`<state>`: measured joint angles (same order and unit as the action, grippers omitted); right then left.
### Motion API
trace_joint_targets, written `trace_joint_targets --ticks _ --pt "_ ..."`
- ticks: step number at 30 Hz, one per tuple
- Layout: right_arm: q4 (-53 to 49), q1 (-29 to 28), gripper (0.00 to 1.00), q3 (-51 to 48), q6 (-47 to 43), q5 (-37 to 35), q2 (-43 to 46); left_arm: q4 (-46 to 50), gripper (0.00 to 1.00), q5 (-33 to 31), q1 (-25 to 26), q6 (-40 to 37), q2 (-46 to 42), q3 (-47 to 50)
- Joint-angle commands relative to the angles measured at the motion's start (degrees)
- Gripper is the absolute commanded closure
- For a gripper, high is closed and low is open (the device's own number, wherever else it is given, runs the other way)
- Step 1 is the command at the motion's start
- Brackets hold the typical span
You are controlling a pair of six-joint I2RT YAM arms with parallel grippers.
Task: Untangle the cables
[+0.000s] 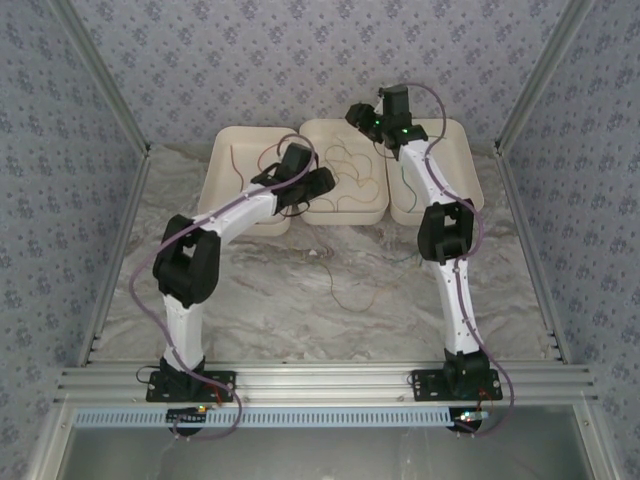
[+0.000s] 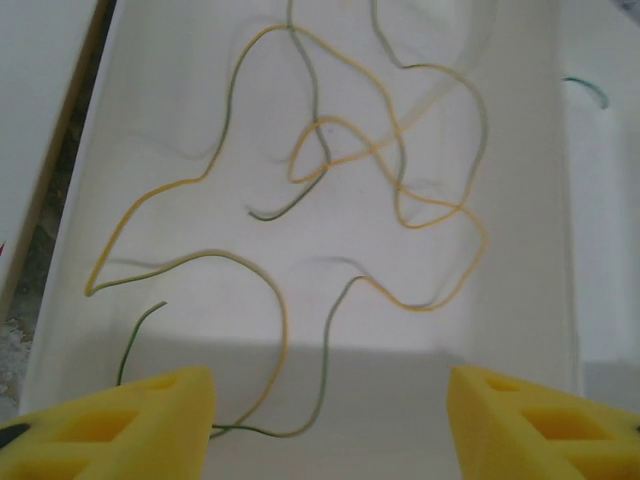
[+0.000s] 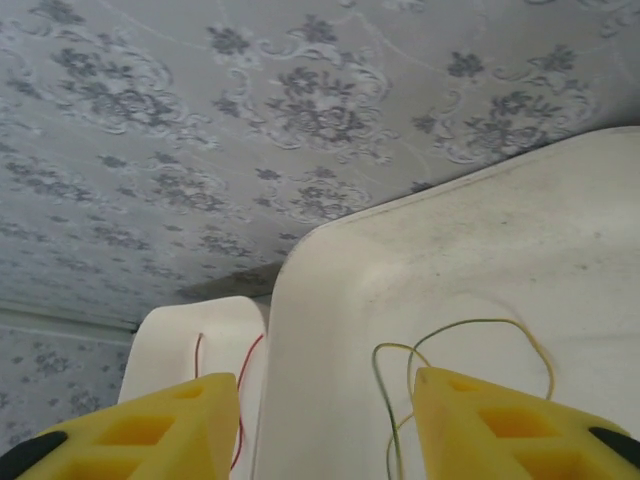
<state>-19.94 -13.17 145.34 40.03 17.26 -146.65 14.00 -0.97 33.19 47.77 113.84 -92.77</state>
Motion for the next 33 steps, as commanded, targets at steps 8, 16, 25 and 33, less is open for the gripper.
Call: trace_joint_targets --ticks 8,16,25,33 --pt "-9.95 -0.33 0.46 -0.04 -6.96 -7.64 13.15 2.39 0.36 -1.53 0.55 -0.13 -14.11 4.65" --pt "6.85 -1.95 0.47 -46.2 -11.55 -17.07 47.9 3.54 0.36 -2.13 1.7 3.98 -26.07 22.27" --pt "-1.04 -4.24 0.44 -86.93 -0.24 -19.81 80.7 -0.87 0.35 -9.37 7.3 13.53 -28.22 39.87" --pt "-4.47 -7.24 0.43 -102.39 4.69 -19.89 97.69 -7.85 0.3 -13.21 7.65 11.36 -20.16 39.12"
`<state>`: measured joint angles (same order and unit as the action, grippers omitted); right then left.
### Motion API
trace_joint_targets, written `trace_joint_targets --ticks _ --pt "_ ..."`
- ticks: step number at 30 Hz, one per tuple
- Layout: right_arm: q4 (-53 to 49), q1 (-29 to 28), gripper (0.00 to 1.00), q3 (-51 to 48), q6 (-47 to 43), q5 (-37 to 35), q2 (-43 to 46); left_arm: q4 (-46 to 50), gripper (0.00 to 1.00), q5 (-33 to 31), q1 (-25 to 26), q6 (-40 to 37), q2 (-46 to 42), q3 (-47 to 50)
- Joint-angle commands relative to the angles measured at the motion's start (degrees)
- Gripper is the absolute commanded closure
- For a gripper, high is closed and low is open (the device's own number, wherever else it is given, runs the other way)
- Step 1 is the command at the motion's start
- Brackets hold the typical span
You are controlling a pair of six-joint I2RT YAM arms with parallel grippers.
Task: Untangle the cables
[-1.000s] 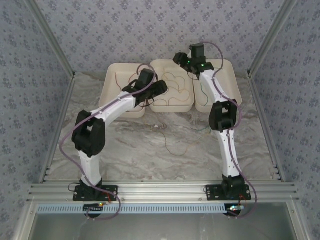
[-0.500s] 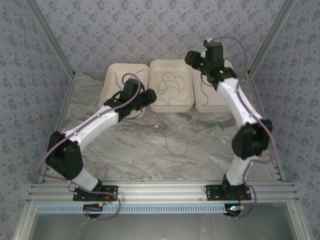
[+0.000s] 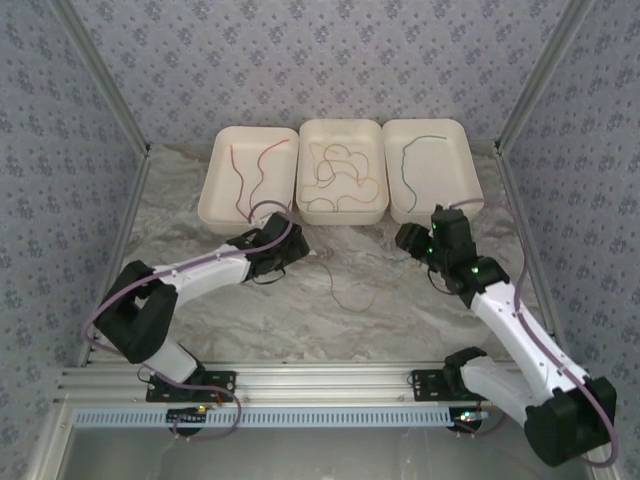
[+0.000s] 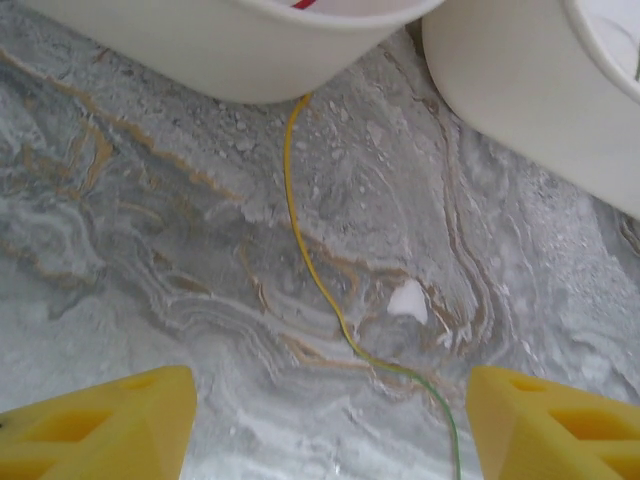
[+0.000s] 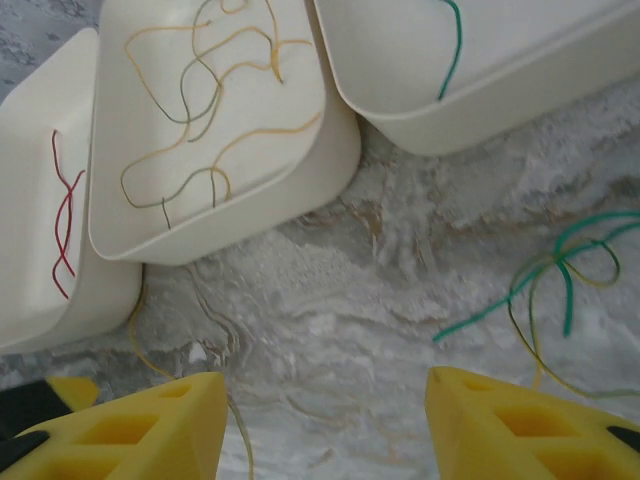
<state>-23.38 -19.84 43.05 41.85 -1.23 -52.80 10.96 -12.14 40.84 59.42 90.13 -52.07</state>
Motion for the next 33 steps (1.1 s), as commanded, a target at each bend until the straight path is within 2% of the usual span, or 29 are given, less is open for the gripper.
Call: trace_joint_targets --ticks 1,5,9,11,12,16,17,20,25,28,33 --pt "-1.69 -0.56 0.43 -0.24 2.98 -1.37 4.55 -6.43 0.32 -1.93 -0.18 -0.39 5.4 -1.94" --pt "-4.07 -0.64 0.43 -0.32 3.07 -1.83 6.27 -5.91 0.44 -2.73 -0.8 0.45 12.35 -5.08" --pt "-4.63 -0.56 0.43 -1.44 3.72 -2.03 7.59 -6.74 0.46 -6.9 -0.63 0.96 14.23 -5.67" --pt "-4.45 -0.47 0.43 -2.7 4.19 -2.21 8.33 -7.26 0.5 -7.5 -0.59 0.53 15.02 -6.17" --pt "-4.27 -0.38 0.43 -3.1 4.42 -2.23 8.58 -7.19 0.55 -7.46 -0.51 0.27 15.49 -6.64" --pt "-4.46 0.48 0.43 -4.11 4.56 -3.14 9.49 -7.34 0.93 -8.41 0.44 -0.35 16.79 -7.61" --pt "-4.72 0.94 0.44 -4.11 4.65 -3.54 9.51 -7.66 1.0 -8.64 0.82 -0.2 16.43 -7.28" --pt "-5.89 2.2 0.44 -4.37 4.98 -4.66 10.23 -9.19 1.0 -11.21 3.52 0.53 11.5 -4.5" --pt "-7.05 5.65 0.45 -6.85 6.47 -4.48 11.38 -5.99 1.0 -19.02 10.44 1.93 -3.65 -0.7" --pt "-6.05 7.63 0.45 -8.39 7.88 -2.41 10.76 -0.64 1.0 -20.64 10.93 0.57 -12.27 -1.85" --pt "-6.23 9.06 0.45 -11.03 13.33 -1.29 7.75 5.55 1.0 -25.17 10.2 -6.23 -24.74 -5.88"
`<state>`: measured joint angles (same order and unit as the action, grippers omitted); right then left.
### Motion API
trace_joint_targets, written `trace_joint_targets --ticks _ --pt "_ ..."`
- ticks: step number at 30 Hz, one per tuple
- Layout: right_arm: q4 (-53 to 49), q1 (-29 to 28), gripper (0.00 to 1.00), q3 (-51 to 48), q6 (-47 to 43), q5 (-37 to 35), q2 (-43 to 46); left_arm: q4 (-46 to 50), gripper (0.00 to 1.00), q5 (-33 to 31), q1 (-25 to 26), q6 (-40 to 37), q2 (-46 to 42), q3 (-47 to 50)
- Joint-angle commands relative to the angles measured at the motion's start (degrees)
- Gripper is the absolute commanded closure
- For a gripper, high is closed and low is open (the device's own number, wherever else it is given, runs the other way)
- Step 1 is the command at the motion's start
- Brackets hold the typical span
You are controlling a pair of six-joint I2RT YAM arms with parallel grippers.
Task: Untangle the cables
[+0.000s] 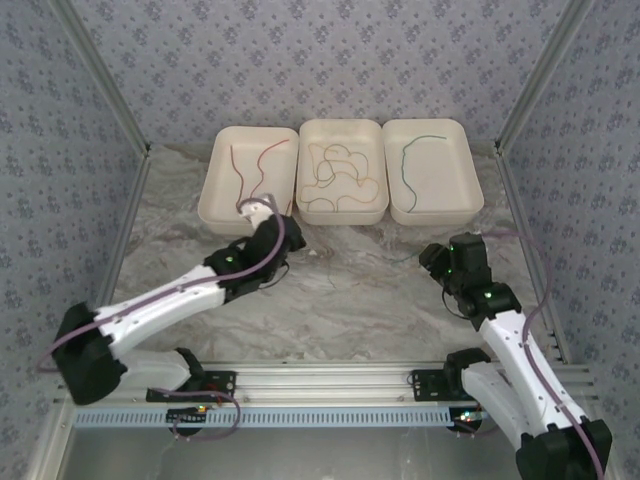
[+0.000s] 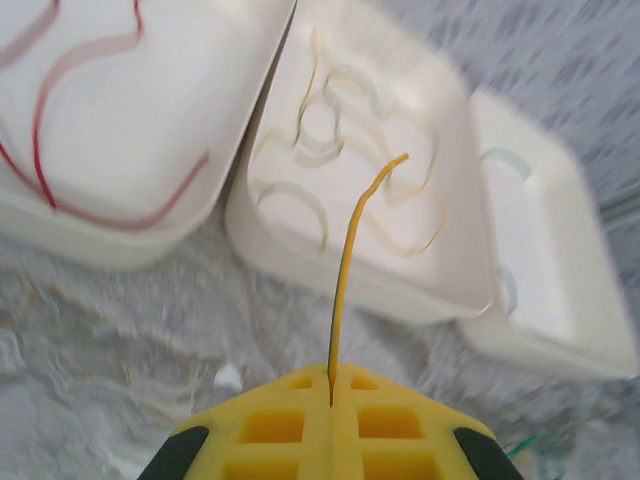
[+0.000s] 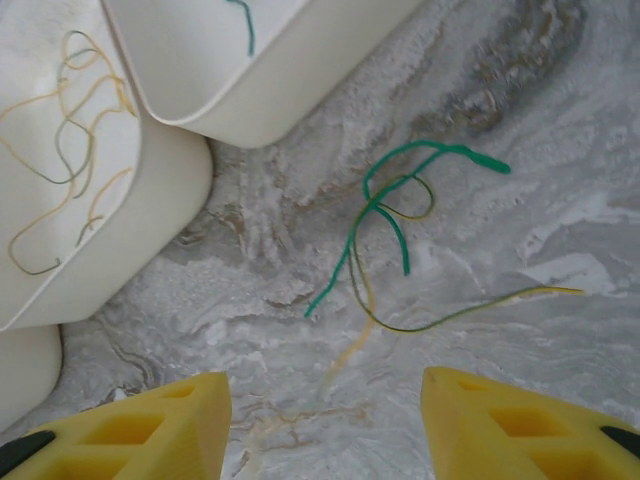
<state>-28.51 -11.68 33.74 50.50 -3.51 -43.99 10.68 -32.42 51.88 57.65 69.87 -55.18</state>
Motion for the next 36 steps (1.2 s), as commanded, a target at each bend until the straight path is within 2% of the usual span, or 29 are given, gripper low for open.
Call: trace_joint_targets --ticks 1,4,7,13,17,20,22,25,30,32,36 --pt "-0.36 1.48 0.46 -2.94 6.43 1.69 -1.49 6.29 1.0 -4.41 -1.38 -5.32 -6.11 -3.3" --pt "4.93 3.01 0.47 -7.46 12.34 5.25 -2.3 6.83 1.0 -2.4 -3.41 -6.72 -10.87 -3.58" --pt "8.79 3.58 0.47 -9.43 16.76 5.3 -3.45 8.06 1.0 -2.13 -4.53 -7.15 -15.01 -2.95" --pt "13.23 6.13 0.46 -5.72 13.47 2.8 -10.04 10.89 1.0 -1.68 -6.55 -6.68 -21.53 -0.57" --pt "18.73 9.02 0.44 -4.17 14.56 9.43 -19.09 11.9 1.0 -0.91 -6.67 -6.36 -22.57 0.37" --pt "24.88 7.09 0.44 -5.02 19.9 12.78 -22.83 11.78 1.0 -0.63 -6.79 -5.97 -23.26 1.42" --pt "27.61 4.36 0.44 -5.53 21.82 11.62 -22.34 11.64 1.0 -0.62 -6.75 -5.99 -23.7 2.06" --pt "20.73 -1.1 0.46 -0.07 13.9 4.37 -21.16 12.4 1.0 -0.8 -6.95 -6.64 -23.89 2.27" --pt "5.4 -11.13 0.47 10.01 -6.62 -5.21 -26.4 14.53 1.0 -0.62 -8.85 -8.2 -23.94 1.52" --pt "2.7 -13.25 0.48 10.25 -11.64 -6.25 -28.48 14.98 1.0 1.3 -10.01 -8.55 -23.94 1.4" --pt "3.09 -14.88 0.5 8.54 -18.54 -3.35 -31.26 15.2 1.0 3.77 -12.11 -8.62 -23.85 1.48"
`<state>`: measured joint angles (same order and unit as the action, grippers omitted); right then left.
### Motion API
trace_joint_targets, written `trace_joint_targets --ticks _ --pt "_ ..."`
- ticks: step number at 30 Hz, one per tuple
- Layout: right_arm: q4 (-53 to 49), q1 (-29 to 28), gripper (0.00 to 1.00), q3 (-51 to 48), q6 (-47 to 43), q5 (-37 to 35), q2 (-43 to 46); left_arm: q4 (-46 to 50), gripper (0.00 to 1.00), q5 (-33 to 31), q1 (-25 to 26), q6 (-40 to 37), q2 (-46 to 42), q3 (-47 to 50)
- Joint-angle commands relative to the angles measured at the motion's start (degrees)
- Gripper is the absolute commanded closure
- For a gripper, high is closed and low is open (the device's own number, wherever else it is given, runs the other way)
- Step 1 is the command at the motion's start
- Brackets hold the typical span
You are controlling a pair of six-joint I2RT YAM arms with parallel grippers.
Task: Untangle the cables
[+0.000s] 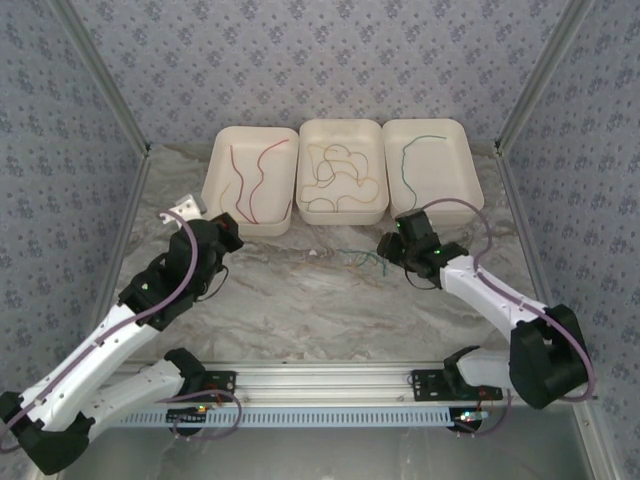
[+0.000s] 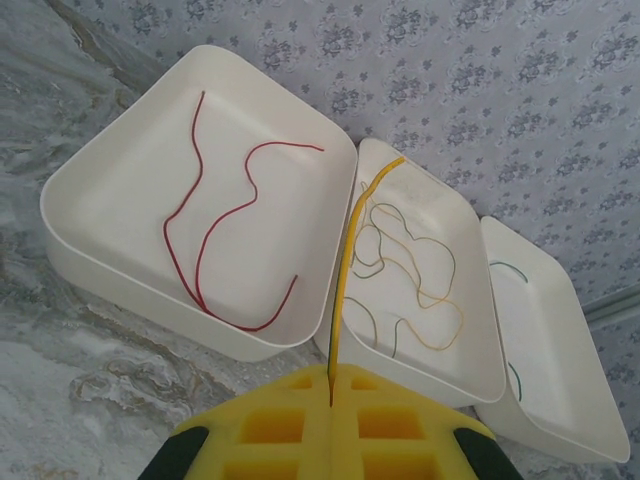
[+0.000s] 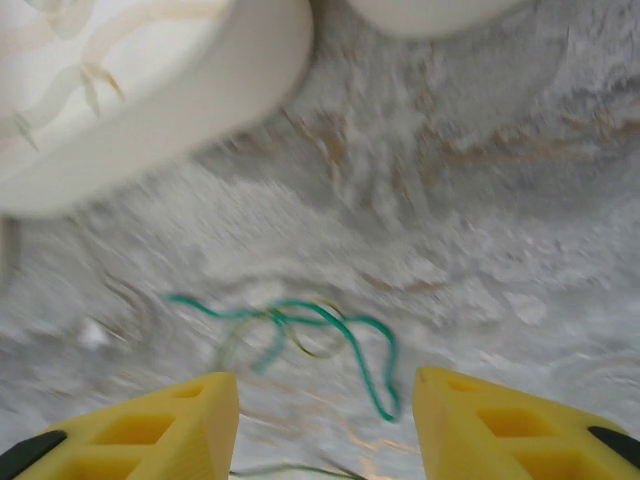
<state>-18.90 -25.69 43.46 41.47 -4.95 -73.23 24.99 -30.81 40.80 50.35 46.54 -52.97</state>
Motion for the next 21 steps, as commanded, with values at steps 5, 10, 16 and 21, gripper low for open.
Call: trace_joint_targets --ticks 5,10,16,21 --pt "-7.34 -2.78 0.55 1.89 -13.39 -1.59 -8.51 0.64 1.0 2.89 -1.51 -1.17 -0.12 -0.91" --pt "-4.72 -2.59 0.57 3.27 -13.95 -1.16 -13.46 0.93 1.0 3.0 -1.48 -0.95 -0.05 -1.08" --pt "-1.56 -2.52 0.61 4.89 -13.45 -0.78 -17.05 1.55 1.0 2.9 -1.45 -1.19 0.35 -1.69" --pt "-0.79 -2.44 0.77 6.53 -13.26 -1.64 -19.46 1.58 1.0 2.57 -1.56 -1.39 0.35 -1.84"
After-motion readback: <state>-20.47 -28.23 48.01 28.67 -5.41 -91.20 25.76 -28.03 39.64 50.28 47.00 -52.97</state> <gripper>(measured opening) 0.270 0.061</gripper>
